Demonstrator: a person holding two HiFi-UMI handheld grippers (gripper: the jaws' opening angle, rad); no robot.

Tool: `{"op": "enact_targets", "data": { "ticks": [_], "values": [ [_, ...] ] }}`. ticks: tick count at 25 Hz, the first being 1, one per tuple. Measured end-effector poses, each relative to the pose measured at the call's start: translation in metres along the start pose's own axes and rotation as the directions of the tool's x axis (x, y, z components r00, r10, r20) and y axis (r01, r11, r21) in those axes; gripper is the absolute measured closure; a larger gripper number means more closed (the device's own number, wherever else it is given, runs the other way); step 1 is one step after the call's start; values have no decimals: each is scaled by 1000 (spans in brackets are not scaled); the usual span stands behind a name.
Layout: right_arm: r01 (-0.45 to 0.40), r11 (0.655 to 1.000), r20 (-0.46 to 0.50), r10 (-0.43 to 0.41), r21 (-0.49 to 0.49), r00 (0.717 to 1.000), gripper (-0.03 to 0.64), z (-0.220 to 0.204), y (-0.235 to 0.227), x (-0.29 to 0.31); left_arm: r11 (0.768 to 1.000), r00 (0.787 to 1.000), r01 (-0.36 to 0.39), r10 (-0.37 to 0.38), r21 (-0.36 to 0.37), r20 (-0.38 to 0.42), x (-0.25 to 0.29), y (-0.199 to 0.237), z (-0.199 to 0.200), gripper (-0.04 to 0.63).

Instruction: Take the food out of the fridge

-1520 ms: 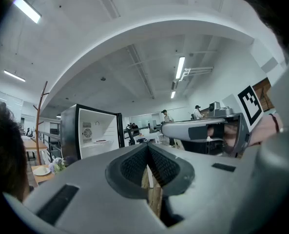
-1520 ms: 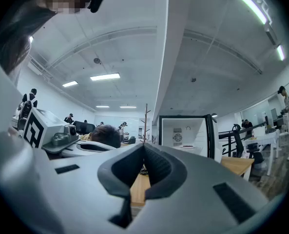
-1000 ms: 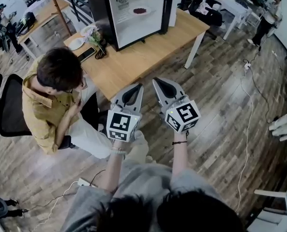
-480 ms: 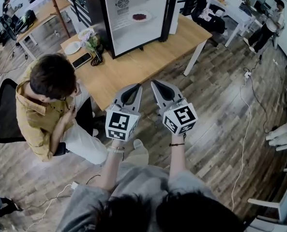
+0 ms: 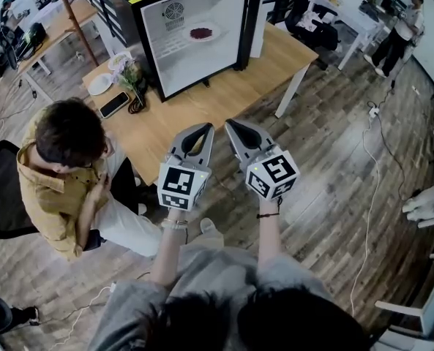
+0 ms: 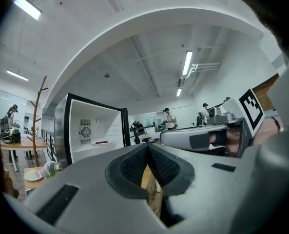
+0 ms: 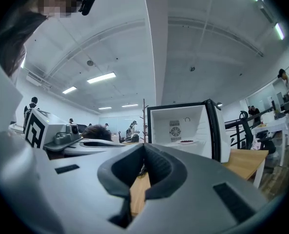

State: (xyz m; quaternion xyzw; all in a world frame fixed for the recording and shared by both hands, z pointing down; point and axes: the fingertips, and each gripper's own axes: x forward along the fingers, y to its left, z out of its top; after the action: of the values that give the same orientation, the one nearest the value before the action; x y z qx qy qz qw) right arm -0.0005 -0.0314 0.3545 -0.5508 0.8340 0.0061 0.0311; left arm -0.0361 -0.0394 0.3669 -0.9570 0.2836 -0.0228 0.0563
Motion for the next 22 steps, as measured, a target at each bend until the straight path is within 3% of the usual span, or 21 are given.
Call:
{"op": "enact_targets", "data": {
  "ticks": [11,22],
  "values": [
    [-18,1000,-21,17,-7,1000,607,-5,-41,37,1000,1000,-23,23,-20,10,45,31,1,588],
    [-44,998,-47,46,48,998,607,-25,-52,73,995,995,-93,92,-38,-37,44,66,-22,588]
  ]
}}
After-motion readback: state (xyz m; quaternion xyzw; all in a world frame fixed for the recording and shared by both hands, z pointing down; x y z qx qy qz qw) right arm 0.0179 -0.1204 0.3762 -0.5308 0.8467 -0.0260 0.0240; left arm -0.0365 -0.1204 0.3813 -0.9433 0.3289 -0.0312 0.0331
